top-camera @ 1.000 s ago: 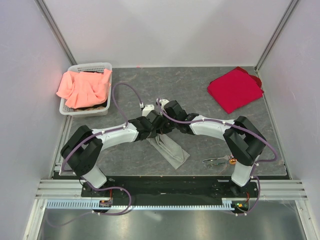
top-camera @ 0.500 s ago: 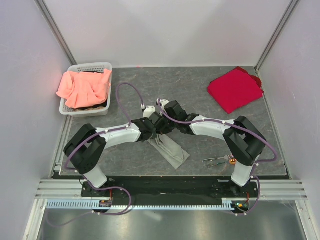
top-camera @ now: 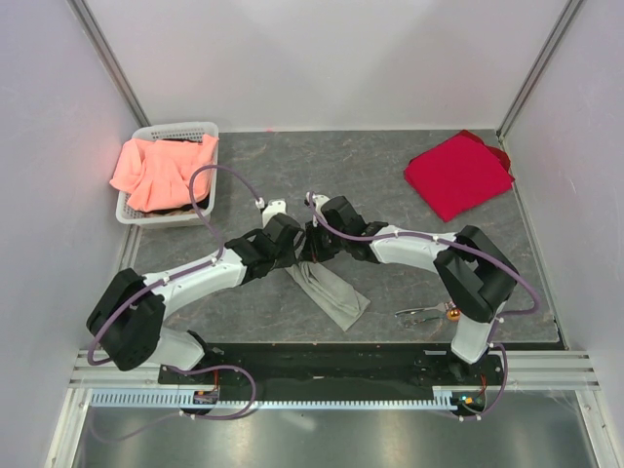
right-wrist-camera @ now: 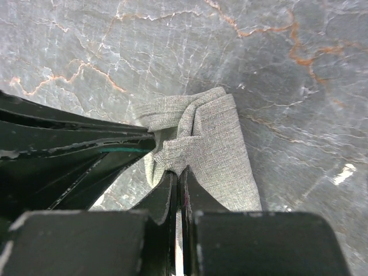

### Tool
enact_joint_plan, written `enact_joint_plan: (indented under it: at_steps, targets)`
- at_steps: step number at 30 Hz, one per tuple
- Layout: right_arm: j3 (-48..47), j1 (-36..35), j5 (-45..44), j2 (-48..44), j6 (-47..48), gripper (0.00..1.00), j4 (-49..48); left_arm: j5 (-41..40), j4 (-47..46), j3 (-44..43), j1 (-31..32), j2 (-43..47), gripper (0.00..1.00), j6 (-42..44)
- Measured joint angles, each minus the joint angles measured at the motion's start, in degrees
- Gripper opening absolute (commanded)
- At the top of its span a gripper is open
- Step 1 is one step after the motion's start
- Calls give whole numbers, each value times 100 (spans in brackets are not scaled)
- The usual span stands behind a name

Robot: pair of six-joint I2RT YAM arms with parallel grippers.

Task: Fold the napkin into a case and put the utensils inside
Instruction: Fold the 2/3-rectangle-folded napkin at the center of the board.

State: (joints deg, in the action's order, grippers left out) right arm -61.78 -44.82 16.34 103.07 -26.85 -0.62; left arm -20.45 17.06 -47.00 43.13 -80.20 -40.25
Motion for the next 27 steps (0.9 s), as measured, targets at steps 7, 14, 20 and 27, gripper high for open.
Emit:
enact_joint_plan:
  at_steps: [7,14,20,27]
  targets:
    - [-15,-52,286,398,-234,0,-201,352,-184,125,-83,-94,2,-4]
    - [-177,-120,535,931,-393,1,-476,584,-376,444,-227,-94,2,-90]
    - [-170,-35,590,879,-356,12,-435,658,-444,649,-341,76,2,-144]
    - [-140,94,634,614,-208,33,-249,719,-476,715,-380,219,2,-201]
